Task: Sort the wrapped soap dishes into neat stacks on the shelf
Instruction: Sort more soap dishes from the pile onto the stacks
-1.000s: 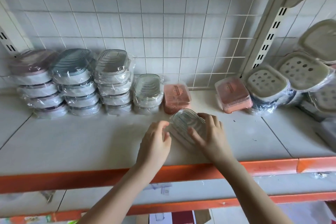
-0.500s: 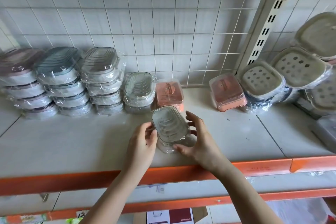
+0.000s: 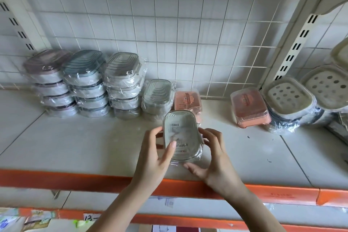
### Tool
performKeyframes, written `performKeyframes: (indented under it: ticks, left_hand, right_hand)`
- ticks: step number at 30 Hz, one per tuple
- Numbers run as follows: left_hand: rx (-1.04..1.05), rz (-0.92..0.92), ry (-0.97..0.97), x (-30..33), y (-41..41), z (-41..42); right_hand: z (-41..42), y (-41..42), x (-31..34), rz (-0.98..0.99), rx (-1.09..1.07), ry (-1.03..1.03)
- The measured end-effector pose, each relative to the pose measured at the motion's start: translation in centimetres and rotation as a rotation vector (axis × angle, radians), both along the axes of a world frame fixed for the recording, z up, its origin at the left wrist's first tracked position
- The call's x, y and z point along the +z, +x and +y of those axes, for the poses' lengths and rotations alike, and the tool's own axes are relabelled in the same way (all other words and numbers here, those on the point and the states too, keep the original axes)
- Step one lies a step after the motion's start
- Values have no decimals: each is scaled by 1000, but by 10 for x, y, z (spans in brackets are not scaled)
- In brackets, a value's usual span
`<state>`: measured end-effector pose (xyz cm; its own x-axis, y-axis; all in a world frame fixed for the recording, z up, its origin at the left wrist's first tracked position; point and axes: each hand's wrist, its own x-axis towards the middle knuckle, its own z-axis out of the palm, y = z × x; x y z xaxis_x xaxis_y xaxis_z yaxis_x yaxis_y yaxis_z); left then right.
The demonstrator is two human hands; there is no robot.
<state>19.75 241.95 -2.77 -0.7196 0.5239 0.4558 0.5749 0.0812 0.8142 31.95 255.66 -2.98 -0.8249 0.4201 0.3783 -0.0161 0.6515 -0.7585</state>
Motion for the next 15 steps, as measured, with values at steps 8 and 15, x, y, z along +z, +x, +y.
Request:
performKeyframes:
  ticks: [8, 15]
  left_hand:
    - [-172, 2, 22, 33, -25, 6]
    - [-120, -32, -82, 50, -69, 18]
  right_hand:
    - [6, -37, 33, 220, -55, -31]
    - [35, -87, 45, 36, 36, -21]
